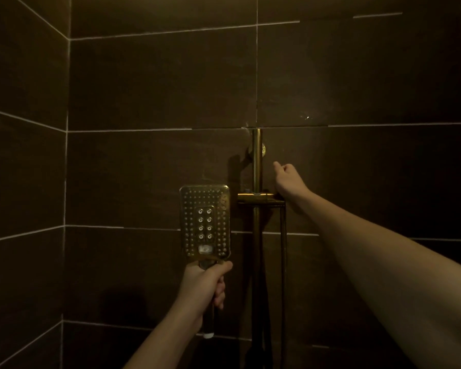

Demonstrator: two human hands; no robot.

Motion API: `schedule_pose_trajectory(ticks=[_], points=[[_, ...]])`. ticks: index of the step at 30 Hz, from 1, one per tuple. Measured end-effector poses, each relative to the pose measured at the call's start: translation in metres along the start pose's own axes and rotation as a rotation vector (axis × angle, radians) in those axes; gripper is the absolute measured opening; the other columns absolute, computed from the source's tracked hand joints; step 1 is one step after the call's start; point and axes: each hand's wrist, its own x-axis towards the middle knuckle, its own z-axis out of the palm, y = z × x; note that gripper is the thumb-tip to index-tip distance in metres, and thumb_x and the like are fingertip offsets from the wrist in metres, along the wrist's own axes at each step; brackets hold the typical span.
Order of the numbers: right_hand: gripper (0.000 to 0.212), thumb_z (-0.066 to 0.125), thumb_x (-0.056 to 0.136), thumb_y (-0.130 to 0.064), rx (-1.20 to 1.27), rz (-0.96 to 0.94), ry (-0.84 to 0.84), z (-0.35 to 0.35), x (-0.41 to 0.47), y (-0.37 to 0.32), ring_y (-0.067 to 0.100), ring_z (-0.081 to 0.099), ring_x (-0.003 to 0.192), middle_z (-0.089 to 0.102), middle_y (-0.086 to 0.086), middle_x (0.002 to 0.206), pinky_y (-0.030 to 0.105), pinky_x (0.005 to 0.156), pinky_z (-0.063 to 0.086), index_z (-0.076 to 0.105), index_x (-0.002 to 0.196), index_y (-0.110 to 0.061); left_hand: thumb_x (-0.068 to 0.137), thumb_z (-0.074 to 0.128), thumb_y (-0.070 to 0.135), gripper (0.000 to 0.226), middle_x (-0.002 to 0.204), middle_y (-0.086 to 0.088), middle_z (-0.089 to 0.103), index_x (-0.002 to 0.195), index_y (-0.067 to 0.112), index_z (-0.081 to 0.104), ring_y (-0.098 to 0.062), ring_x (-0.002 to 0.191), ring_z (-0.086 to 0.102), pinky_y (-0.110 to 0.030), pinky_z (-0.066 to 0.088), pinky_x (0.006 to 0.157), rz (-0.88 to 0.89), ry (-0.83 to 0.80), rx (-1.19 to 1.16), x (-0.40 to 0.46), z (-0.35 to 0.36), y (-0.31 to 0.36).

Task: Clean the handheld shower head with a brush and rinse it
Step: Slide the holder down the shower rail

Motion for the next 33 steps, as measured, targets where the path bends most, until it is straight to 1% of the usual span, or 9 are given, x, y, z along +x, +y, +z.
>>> schedule_pose_trajectory(ticks=[5, 8, 13, 17, 21, 25, 29, 31, 33], points=[[0.042, 0.038, 0.104, -0.043, -0.030, -0.004, -0.005, 0.008, -0.002, 0.008, 0.009, 0.056, 0.082, 0.057, 0.000, 0.096, 0.026, 0.058, 0.037, 0.044, 0.131, -0.012, 0.093, 0.072, 0.015, 0.037, 0.045, -0.004, 0.043, 0.062, 0.011, 0.053, -0.016, 0.035, 0.040, -0.025, 0.039, 0.041, -0.015, 0.011, 0.007, 0.000, -0.004, -0.002], [0.039, 0.037, 0.105, -0.039, -0.074, -0.038, 0.016, 0.012, -0.006, 0.012, 0.010, 0.055, 0.082, 0.056, 0.002, 0.096, 0.027, 0.060, 0.039, 0.047, 0.127, -0.009, 0.094, 0.071, 0.014, 0.036, 0.046, -0.004, 0.042, 0.063, 0.011, 0.052, -0.017, 0.036, 0.039, -0.026, 0.038, 0.042, -0.015, 0.007, -0.010, 0.001, -0.002, -0.004], [0.030, 0.037, 0.105, -0.036, -0.132, 0.009, -0.019, 0.011, -0.012, 0.025, 0.016, 0.057, 0.087, 0.058, 0.006, 0.101, 0.035, 0.076, 0.049, 0.052, 0.117, -0.013, 0.094, 0.071, 0.016, 0.031, 0.048, -0.003, 0.046, 0.067, 0.010, 0.056, -0.016, 0.038, 0.043, -0.027, 0.040, 0.043, -0.044, -0.038, -0.009, 0.004, -0.003, -0.010], [0.023, 0.038, 0.104, -0.024, -0.125, -0.015, -0.045, 0.009, -0.015, 0.030, 0.017, 0.059, 0.089, 0.060, 0.005, 0.100, 0.031, 0.073, 0.048, 0.059, 0.105, -0.015, 0.093, 0.072, 0.019, 0.026, 0.049, -0.003, 0.049, 0.072, 0.010, 0.059, -0.016, 0.040, 0.046, -0.026, 0.043, 0.044, -0.073, -0.049, 0.007, 0.006, -0.001, -0.016], [0.025, 0.041, 0.099, -0.007, -0.079, 0.004, -0.055, 0.010, -0.015, 0.026, 0.020, 0.059, 0.097, 0.061, 0.002, 0.093, 0.032, 0.082, 0.049, 0.066, 0.095, -0.010, 0.092, 0.074, 0.019, 0.030, 0.047, -0.003, 0.048, 0.065, 0.013, 0.059, -0.016, 0.038, 0.046, -0.028, 0.043, 0.043, -0.068, -0.050, 0.003, 0.005, 0.000, -0.026], [0.029, 0.049, 0.095, -0.008, -0.053, 0.089, -0.010, 0.018, -0.014, 0.023, 0.029, 0.062, 0.100, 0.060, 0.000, 0.088, 0.038, 0.089, 0.052, 0.067, 0.117, -0.003, 0.091, 0.075, 0.020, 0.036, 0.047, -0.004, 0.048, 0.059, 0.015, 0.059, -0.016, 0.038, 0.045, -0.028, 0.043, 0.042, -0.077, -0.062, 0.011, -0.001, 0.001, -0.030], [0.023, 0.039, 0.102, -0.029, -0.321, -0.016, 0.123, 0.022, -0.032, 0.028, 0.019, 0.061, 0.090, 0.061, 0.000, 0.098, 0.040, 0.080, 0.053, 0.060, 0.107, -0.022, 0.092, 0.073, 0.022, 0.037, 0.047, -0.005, 0.047, 0.060, 0.013, 0.057, -0.018, 0.037, 0.043, -0.028, 0.041, 0.043, -0.131, -0.147, 0.046, -0.020, 0.002, -0.034], [0.028, 0.037, 0.103, -0.033, -0.345, -0.052, 0.080, 0.016, -0.048, 0.033, 0.025, 0.059, 0.106, 0.059, 0.006, 0.118, 0.049, 0.091, 0.051, 0.053, 0.125, -0.025, 0.093, 0.073, 0.020, 0.032, 0.048, -0.005, 0.048, 0.066, 0.011, 0.059, -0.018, 0.037, 0.043, -0.027, 0.040, 0.043, -0.168, -0.189, 0.068, -0.033, 0.004, -0.040], [0.051, 0.046, 0.098, -0.028, -0.359, -0.075, 0.011, 0.004, -0.073, 0.044, 0.030, 0.049, 0.123, 0.045, 0.009, 0.140, 0.053, 0.099, 0.047, 0.034, 0.147, -0.034, 0.093, 0.073, 0.019, 0.024, 0.050, -0.005, 0.050, 0.073, 0.010, 0.062, -0.017, 0.037, 0.043, -0.026, 0.040, 0.041, -0.191, -0.247, 0.102, -0.048, 0.007, -0.051]])
